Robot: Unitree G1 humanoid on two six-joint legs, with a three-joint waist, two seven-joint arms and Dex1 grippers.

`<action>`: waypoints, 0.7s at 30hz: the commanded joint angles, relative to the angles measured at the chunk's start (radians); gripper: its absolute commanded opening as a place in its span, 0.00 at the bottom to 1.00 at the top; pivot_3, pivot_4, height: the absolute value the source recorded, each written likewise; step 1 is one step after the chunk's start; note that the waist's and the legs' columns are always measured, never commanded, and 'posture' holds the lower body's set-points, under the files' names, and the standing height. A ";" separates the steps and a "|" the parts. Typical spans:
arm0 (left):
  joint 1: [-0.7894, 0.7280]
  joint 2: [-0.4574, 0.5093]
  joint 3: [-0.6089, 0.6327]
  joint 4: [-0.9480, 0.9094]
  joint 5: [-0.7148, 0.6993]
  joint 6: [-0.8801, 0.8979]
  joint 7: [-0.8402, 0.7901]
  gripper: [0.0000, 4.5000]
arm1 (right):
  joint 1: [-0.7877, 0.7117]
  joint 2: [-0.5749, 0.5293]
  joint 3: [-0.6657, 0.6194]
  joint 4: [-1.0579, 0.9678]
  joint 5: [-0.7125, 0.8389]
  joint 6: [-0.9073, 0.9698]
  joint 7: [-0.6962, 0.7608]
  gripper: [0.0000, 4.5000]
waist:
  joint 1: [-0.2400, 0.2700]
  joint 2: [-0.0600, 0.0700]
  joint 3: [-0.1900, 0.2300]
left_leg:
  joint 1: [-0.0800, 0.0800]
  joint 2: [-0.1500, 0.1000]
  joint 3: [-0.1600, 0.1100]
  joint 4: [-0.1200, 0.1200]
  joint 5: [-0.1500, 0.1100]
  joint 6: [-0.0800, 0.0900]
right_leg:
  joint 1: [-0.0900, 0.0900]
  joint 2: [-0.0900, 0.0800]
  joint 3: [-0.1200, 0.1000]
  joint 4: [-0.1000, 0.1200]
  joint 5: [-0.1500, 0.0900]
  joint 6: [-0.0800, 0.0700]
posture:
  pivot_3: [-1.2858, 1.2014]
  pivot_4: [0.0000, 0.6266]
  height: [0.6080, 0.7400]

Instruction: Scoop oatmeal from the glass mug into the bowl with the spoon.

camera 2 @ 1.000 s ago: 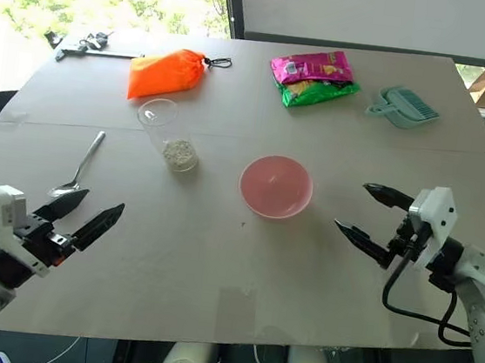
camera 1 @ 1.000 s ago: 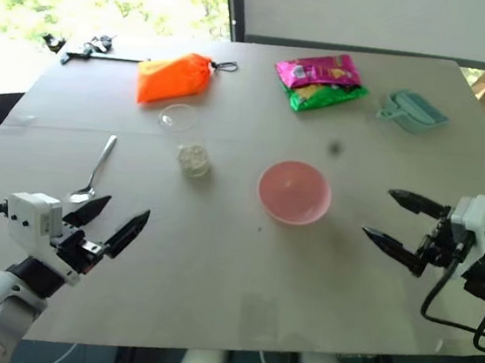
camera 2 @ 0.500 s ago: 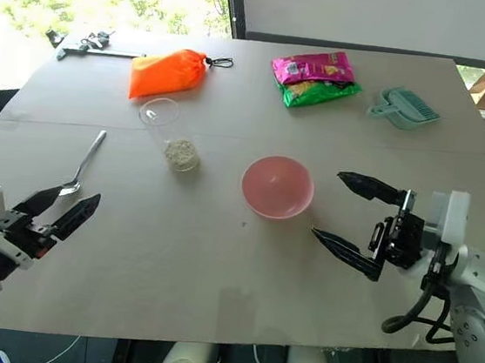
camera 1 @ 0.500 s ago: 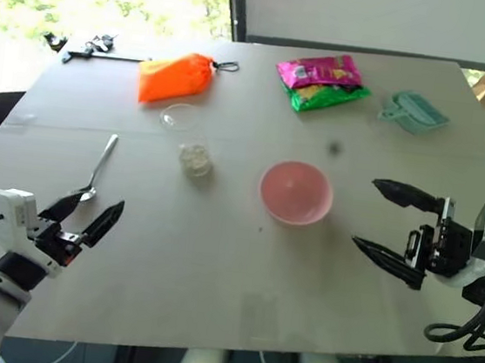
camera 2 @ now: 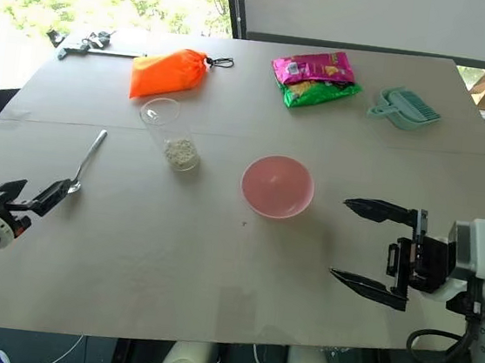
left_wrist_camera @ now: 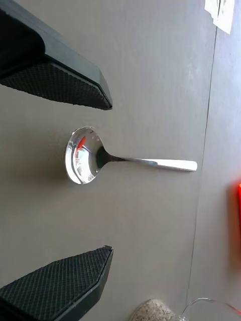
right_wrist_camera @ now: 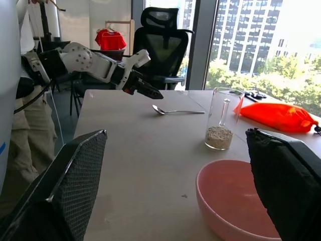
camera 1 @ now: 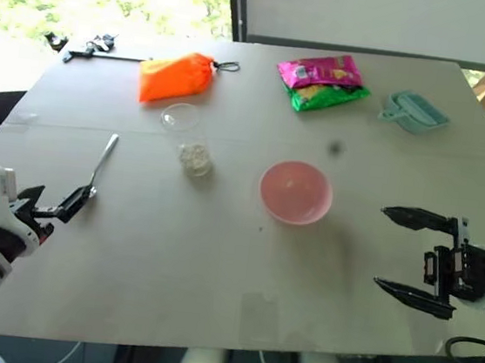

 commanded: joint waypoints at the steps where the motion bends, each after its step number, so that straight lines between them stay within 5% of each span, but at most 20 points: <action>1: -0.151 0.141 -0.043 0.068 0.041 0.252 0.125 0.99 | 0.007 -0.002 -0.006 -0.021 -0.008 -0.025 0.009 1.00 | 0.003 -0.001 0.000 | 0.000 0.000 -0.001 0.000 0.000 0.000 | 0.000 0.000 -0.001 0.001 0.000 0.000 | 0.52 0.24 1.00; 4: -0.338 0.240 -0.138 0.201 0.055 0.419 0.119 0.99 | 0.002 -0.001 0.005 -0.023 -0.016 -0.030 -0.001 1.00 | -0.004 0.000 0.001 | 0.000 -0.002 -0.003 0.001 0.000 0.000 | -0.001 0.000 -0.001 0.005 0.000 0.000 | 0.52 0.24 1.00; 9: -0.588 0.244 -0.300 0.414 0.132 0.462 0.085 0.99 | -0.012 0.003 0.012 0.002 -0.032 -0.043 0.000 1.00 | -0.010 0.000 0.002 | 0.001 -0.002 -0.001 0.002 0.003 -0.004 | -0.003 0.000 0.000 0.009 0.000 0.000 | 0.52 0.24 1.00; 21: -0.780 0.183 -0.463 0.794 0.341 0.261 0.009 0.99 | 0.003 -0.010 0.008 -0.040 -0.023 -0.019 -0.057 1.00 | -0.007 0.000 0.002 | -0.002 -0.002 -0.001 0.006 0.004 -0.005 | -0.007 0.000 0.000 0.013 0.000 0.000 | 0.52 0.24 1.00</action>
